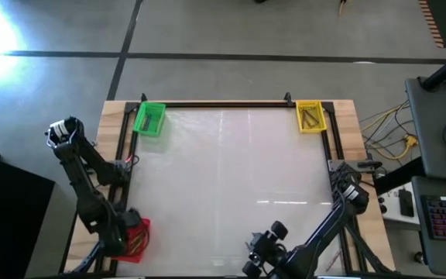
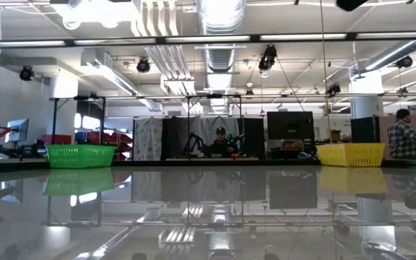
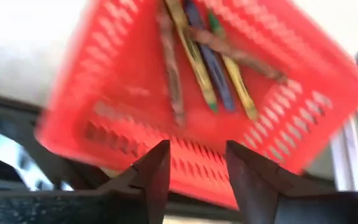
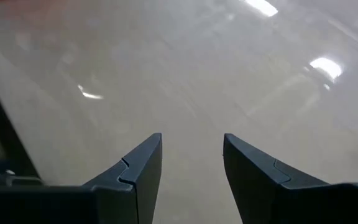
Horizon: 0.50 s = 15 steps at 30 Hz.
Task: Sort crayons
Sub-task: Put the brown crayon into the yellow basket
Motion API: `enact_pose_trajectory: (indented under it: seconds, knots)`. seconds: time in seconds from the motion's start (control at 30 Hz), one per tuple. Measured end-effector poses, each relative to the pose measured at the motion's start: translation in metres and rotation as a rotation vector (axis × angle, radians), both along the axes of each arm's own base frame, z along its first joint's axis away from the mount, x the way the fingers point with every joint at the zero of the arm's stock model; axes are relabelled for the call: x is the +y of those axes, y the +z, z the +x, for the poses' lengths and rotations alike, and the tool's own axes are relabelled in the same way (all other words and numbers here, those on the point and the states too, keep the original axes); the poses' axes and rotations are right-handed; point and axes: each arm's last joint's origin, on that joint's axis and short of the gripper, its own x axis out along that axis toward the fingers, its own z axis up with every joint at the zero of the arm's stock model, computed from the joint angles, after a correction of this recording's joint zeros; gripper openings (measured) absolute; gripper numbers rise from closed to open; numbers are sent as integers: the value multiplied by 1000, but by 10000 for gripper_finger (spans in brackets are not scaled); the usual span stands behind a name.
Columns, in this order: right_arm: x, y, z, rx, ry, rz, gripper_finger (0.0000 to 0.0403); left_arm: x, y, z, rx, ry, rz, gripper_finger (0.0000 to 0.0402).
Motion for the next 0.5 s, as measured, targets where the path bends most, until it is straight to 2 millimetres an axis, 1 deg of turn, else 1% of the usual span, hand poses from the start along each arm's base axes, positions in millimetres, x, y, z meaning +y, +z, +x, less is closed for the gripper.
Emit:
enact_pose_trajectory:
  seconds: [0.07,0.13,0.23,0.37,0.5]
  knots:
    - [-3,7,-3,44,-20,4,162,3,2,1,-57,1,46,145]
    - [-5,13,-6,67,-42,2,162,3,8,3,-138,-37,51,149]
    - [-8,14,-10,101,-69,9,162,3,17,6,-266,-93,34,147]
    - [-9,3,-16,264,-91,89,162,2,25,13,-482,-152,29,133]
    - [-13,-14,-26,400,-230,161,162,3,27,28,-665,-190,75,117]
